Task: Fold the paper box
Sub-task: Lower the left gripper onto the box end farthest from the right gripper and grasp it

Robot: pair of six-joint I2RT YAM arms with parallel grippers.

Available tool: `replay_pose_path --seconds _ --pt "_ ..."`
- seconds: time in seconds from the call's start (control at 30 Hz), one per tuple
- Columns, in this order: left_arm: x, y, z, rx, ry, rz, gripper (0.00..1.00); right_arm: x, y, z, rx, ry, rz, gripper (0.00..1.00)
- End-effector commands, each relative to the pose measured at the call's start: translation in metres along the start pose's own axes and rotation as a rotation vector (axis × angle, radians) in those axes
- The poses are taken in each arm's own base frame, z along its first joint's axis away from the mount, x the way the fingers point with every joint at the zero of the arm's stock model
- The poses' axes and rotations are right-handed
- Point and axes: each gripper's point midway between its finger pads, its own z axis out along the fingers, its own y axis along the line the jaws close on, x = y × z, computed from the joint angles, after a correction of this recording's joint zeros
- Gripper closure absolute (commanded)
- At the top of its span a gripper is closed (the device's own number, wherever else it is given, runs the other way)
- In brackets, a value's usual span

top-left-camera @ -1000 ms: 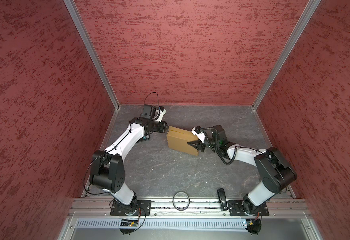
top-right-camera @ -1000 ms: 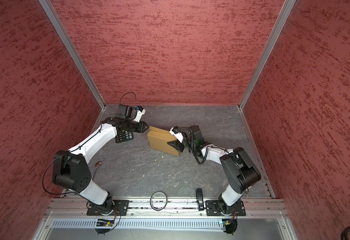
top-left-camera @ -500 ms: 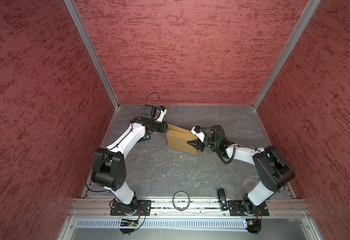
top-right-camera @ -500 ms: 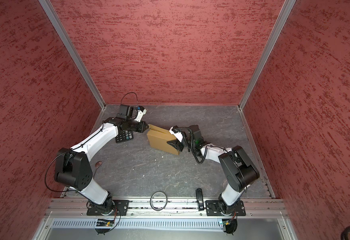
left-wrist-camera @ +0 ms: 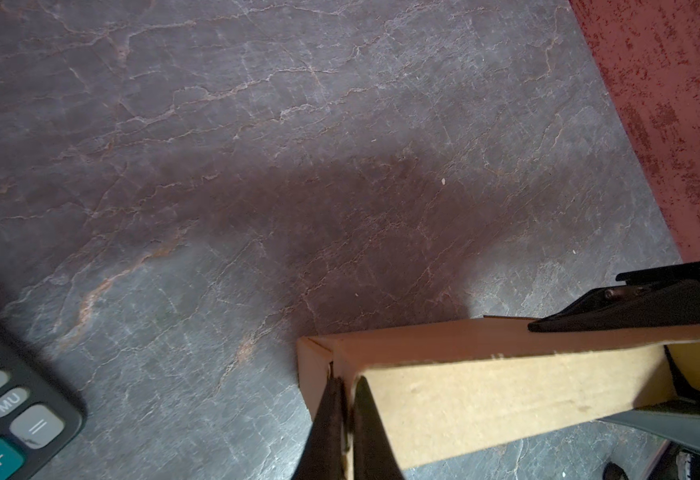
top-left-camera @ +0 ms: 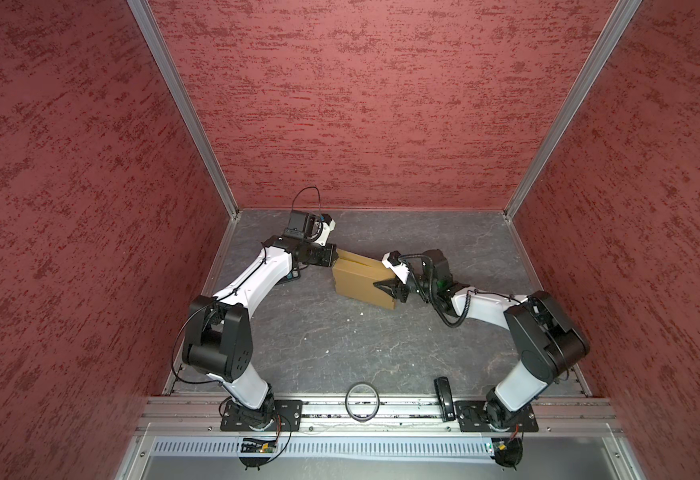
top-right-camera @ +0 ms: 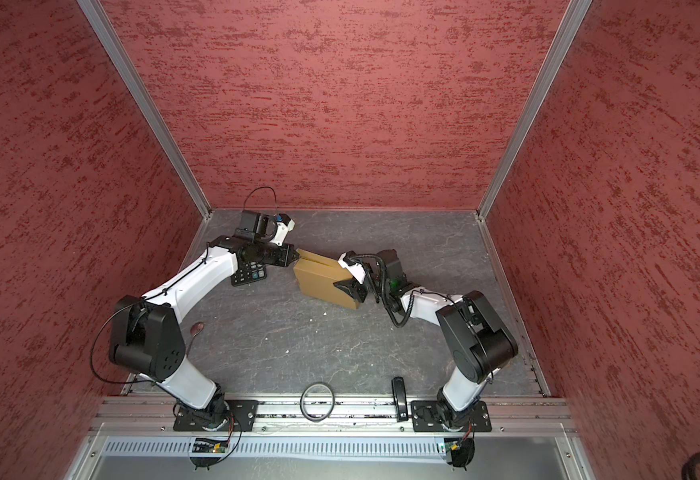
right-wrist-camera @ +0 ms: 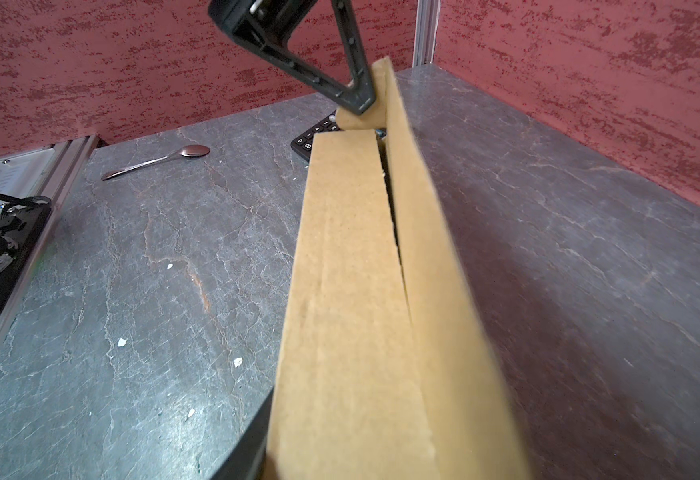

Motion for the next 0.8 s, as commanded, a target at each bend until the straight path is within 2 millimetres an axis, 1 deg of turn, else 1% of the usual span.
replay_pose_path --seconds 0.0,0.33,0.77 --pt "0.007 -0.006 0.001 0.015 0.012 -0.021 0.93 0.009 -0.002 0.005 0.006 0.042 0.015 0.82" --pt "0.013 0.000 -0.001 -0.022 0.018 0.002 0.93 0.014 -0.002 0.006 0.000 0.060 0.015 0.82" --pt "0.024 0.003 0.002 -0.060 0.015 0.007 0.98 0.015 -0.003 0.007 0.006 0.064 0.019 0.83"
